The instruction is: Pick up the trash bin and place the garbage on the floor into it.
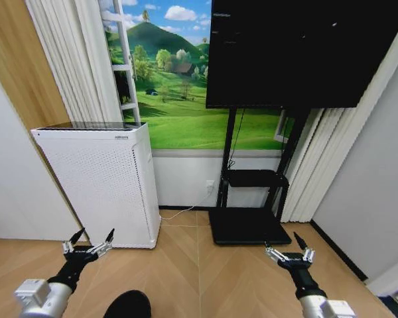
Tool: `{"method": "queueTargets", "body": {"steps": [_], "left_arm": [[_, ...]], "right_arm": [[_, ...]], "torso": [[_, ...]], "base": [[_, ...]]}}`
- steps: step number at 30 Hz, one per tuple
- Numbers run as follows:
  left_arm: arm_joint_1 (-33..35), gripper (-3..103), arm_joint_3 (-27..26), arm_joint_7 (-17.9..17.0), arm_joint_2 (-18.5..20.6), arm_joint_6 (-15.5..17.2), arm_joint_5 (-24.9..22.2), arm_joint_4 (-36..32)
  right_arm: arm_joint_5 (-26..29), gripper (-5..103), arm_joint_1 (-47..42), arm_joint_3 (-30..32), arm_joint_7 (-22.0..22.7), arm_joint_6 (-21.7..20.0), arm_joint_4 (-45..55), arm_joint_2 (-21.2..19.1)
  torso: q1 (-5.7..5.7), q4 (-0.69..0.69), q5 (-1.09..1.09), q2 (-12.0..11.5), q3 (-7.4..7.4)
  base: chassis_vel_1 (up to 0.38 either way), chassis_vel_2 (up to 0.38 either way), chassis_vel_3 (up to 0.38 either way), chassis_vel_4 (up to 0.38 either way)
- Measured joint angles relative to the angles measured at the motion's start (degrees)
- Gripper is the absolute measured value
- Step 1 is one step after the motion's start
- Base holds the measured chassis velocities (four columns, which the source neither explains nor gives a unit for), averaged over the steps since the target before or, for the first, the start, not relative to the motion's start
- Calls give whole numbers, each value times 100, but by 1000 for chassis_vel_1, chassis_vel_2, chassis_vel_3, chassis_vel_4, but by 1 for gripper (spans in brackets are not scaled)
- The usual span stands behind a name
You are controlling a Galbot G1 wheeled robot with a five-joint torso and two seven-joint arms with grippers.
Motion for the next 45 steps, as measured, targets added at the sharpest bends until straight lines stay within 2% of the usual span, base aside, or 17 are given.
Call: {"method": "queueTargets", "body": {"steps": [6,8,22,27,32,45], "left_arm": [[0,100,0,0,0,0,0,0],[0,100,0,0,0,0,0,0],[0,100,0,0,0,0,0,0],[0,100,0,0,0,0,0,0],[0,100,0,0,0,0,0,0],[0,100,0,0,0,0,0,0]], "right_arm": [[0,100,0,0,0,0,0,0],[0,100,0,0,0,0,0,0],[0,100,0,0,0,0,0,0],[0,100,-1,0,0,0,0,0],[0,100,0,0,0,0,0,0],[0,100,0,0,0,0,0,0]], "torso": [[59,0,0,141,81],[128,0,0,306,177],[285,-2,0,671,385],[304,-3,0,716,413],[305,2,1,719,415],[292,-1,0,688,397]], "base": [[0,0,0,0],[0,0,0,0],[-51,-56,-59,-61],[-72,-65,-72,-62],[0,0,0,0],[0,0,0,0]]}}
